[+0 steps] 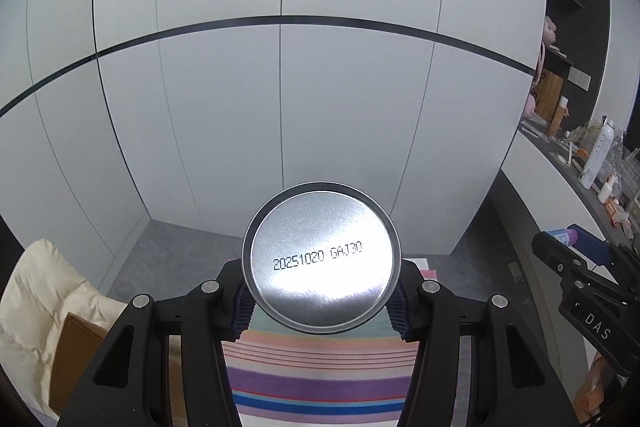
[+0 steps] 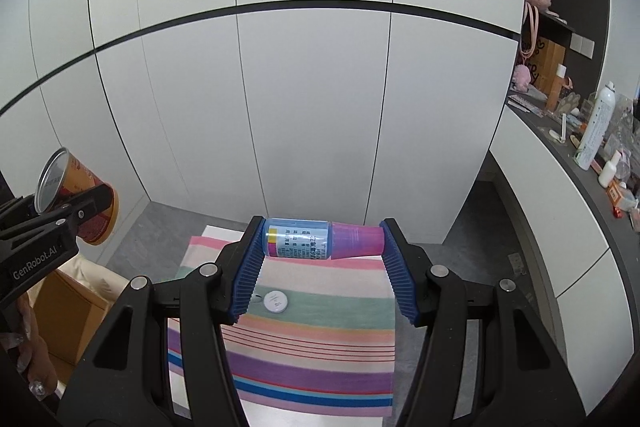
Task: Organize objects
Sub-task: 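Lift the tin can and tube up off the cloth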
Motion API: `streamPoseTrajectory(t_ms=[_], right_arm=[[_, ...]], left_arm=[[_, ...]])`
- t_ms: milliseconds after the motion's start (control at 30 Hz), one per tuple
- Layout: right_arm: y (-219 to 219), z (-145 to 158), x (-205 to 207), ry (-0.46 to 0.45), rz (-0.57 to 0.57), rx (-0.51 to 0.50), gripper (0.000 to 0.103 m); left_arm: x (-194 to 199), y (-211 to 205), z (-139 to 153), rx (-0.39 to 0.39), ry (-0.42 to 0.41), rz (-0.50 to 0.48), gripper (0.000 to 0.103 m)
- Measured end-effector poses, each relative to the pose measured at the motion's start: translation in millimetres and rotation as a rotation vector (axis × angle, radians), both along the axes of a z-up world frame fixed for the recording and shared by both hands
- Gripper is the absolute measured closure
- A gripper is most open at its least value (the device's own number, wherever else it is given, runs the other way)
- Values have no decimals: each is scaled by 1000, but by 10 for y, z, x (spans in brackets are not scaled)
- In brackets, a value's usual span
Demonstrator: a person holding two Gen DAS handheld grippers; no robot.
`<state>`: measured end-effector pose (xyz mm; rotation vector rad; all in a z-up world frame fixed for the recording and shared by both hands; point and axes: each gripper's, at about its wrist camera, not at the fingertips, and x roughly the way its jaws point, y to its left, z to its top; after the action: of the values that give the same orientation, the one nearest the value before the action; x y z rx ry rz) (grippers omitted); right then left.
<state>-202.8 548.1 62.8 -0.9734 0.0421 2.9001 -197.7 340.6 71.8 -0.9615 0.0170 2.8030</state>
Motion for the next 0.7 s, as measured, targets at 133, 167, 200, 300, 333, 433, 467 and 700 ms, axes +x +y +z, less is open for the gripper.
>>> streamPoseTrajectory(t_ms=[133, 167, 200, 300, 333, 433, 467, 700], right_arm=[[35, 3, 40, 2, -3, -1, 43], [47, -11, 47, 0, -4, 2, 43], [50, -21, 63, -1, -8, 3, 43], [43, -28, 118, -8, -11, -1, 43], [48, -32, 130, -11, -13, -4, 43], [68, -40, 166, -16, -17, -14, 43], [69, -39, 178, -16, -18, -14, 43], [37, -39, 295, -19, -23, -1, 43]], left_arm=[[81, -39, 19, -7, 9, 0, 49], [107, -49, 23, -10, 10, 1, 49], [132, -59, 28, -9, 10, 1, 49], [168, -80, 27, -3, 7, 1, 49], [184, -85, 31, -2, 7, 0, 49], [214, -81, 43, -7, 10, -1, 49], [230, -93, 46, -6, 10, -3, 49], [327, -131, 1, 4, 16, 2, 49]])
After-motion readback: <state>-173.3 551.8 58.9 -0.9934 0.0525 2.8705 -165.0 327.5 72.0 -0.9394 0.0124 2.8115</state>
